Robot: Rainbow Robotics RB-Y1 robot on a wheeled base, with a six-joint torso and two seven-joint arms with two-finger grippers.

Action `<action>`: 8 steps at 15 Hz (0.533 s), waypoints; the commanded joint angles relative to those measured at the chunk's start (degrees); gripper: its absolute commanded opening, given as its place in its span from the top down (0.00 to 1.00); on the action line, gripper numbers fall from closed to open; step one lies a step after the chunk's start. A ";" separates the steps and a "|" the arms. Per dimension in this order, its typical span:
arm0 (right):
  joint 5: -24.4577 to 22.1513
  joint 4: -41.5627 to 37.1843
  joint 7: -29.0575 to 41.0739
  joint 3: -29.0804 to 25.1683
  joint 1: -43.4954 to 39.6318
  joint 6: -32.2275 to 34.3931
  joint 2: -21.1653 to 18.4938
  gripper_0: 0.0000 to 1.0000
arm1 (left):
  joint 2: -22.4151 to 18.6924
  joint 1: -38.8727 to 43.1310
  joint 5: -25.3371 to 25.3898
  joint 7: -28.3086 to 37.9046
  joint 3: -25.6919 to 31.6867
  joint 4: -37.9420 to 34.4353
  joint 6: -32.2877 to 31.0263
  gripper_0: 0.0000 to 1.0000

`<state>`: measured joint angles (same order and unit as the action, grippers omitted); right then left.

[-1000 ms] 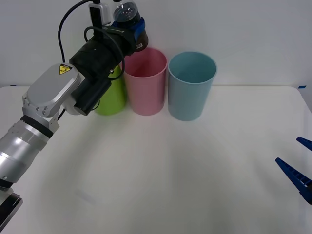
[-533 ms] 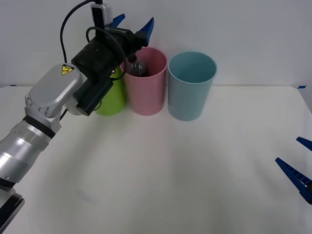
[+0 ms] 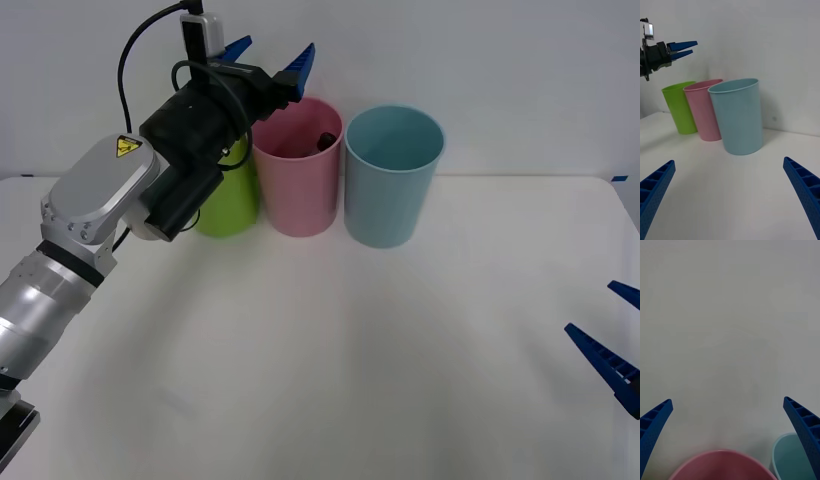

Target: Grasp the object on the table and drop it into the matching bin: aluminum can to the light blue bin, PET bottle to the pink bin.

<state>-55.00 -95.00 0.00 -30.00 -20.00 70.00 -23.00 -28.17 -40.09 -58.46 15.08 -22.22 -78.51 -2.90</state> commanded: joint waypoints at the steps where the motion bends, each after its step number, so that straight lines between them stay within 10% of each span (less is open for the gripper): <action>1: 0.00 0.00 0.00 0.00 0.00 0.00 0.00 0.00 | -3.12 2.38 3.79 -0.23 0.07 -2.79 -0.62 0.00; 8: 0.00 0.00 0.00 0.00 0.00 0.00 0.00 0.00 | -11.47 17.50 8.19 -0.49 7.72 -15.00 -4.84 0.00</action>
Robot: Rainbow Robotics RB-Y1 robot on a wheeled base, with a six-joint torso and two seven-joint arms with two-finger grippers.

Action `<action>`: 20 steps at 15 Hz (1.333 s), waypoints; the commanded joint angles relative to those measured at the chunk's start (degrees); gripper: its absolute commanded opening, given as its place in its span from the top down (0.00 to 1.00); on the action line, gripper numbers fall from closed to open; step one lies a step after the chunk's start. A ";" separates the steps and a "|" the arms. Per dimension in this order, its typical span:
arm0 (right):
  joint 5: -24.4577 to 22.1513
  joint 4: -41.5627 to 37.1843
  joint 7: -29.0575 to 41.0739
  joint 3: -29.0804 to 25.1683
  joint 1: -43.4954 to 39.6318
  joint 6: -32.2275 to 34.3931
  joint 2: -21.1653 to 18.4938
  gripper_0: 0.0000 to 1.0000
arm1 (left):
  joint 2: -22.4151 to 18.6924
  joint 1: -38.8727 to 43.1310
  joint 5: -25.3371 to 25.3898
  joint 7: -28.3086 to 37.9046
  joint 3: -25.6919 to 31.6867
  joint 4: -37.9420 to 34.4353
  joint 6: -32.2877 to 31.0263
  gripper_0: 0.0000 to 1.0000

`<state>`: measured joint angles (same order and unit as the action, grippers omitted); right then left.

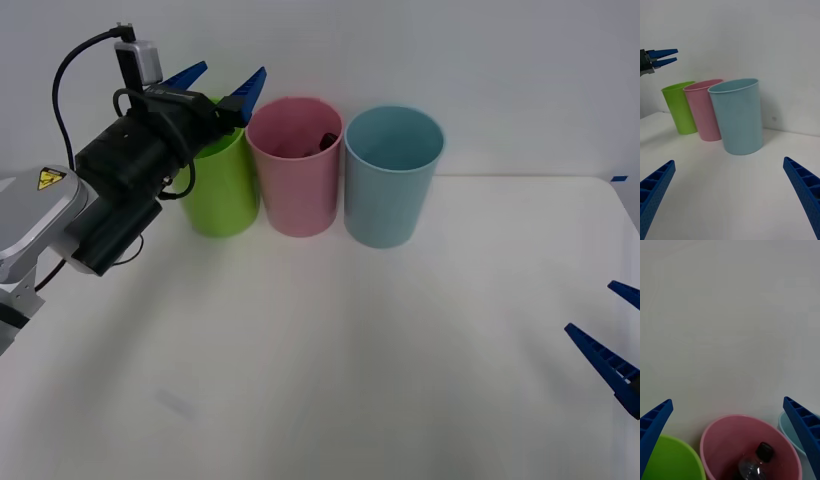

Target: Grasp the object on the table and drop it into the matching bin: aluminum can to the light blue bin, PET bottle to the pink bin.

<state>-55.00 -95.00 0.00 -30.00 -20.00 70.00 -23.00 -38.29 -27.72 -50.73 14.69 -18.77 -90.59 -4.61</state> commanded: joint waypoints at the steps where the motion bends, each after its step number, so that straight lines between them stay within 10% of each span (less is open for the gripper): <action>1: 0.00 0.00 0.00 0.00 0.00 0.00 0.00 0.00 | -1.78 7.77 0.72 -0.18 6.38 -4.16 -4.97 0.00; 20: 0.00 0.00 0.00 0.00 0.00 0.00 0.00 0.00 | -3.37 50.83 -1.21 -8.27 42.77 -7.32 -52.35 0.00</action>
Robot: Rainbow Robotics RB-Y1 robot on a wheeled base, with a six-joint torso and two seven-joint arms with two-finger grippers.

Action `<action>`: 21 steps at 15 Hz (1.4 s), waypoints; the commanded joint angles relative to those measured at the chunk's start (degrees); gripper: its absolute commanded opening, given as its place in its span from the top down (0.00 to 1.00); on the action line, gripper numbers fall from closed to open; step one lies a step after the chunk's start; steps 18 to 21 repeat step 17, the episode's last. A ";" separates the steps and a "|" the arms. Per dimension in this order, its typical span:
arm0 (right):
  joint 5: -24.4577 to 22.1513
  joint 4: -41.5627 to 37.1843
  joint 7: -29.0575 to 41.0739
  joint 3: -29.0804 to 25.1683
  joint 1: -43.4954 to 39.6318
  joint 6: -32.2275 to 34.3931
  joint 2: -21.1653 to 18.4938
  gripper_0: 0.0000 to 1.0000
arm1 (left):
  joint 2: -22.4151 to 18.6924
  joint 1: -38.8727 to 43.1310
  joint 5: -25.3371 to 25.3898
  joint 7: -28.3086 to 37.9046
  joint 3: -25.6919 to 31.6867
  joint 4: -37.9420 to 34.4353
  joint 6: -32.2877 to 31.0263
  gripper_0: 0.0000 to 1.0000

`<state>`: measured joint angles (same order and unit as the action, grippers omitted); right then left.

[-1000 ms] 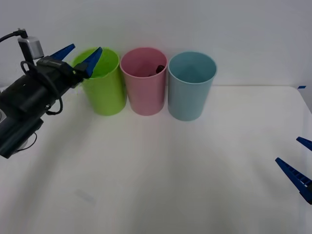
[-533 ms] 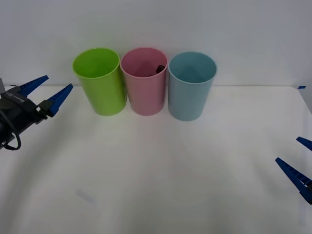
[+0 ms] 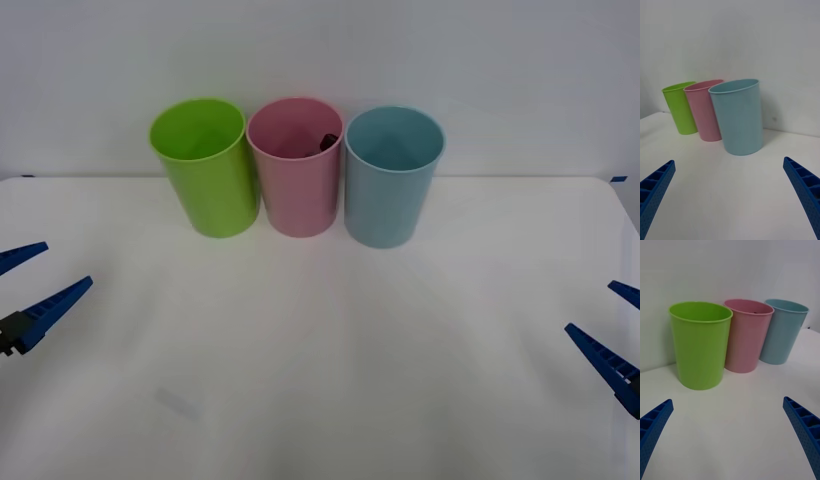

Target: Grasp the object on the table and drop it into the matching bin: aluminum can to the light blue bin, PET bottle to the pink bin.

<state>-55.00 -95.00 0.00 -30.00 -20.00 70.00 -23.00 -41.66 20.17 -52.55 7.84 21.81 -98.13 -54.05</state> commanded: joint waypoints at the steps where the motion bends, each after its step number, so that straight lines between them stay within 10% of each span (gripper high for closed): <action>1: 0.00 0.00 0.00 0.00 0.00 0.00 0.00 0.00 | 0.00 4.70 0.61 -1.96 3.32 0.22 -4.31 0.00; 21: 0.00 0.00 0.00 0.00 0.00 0.00 0.00 0.00 | 0.18 7.86 3.07 -8.02 4.91 5.93 -10.55 0.00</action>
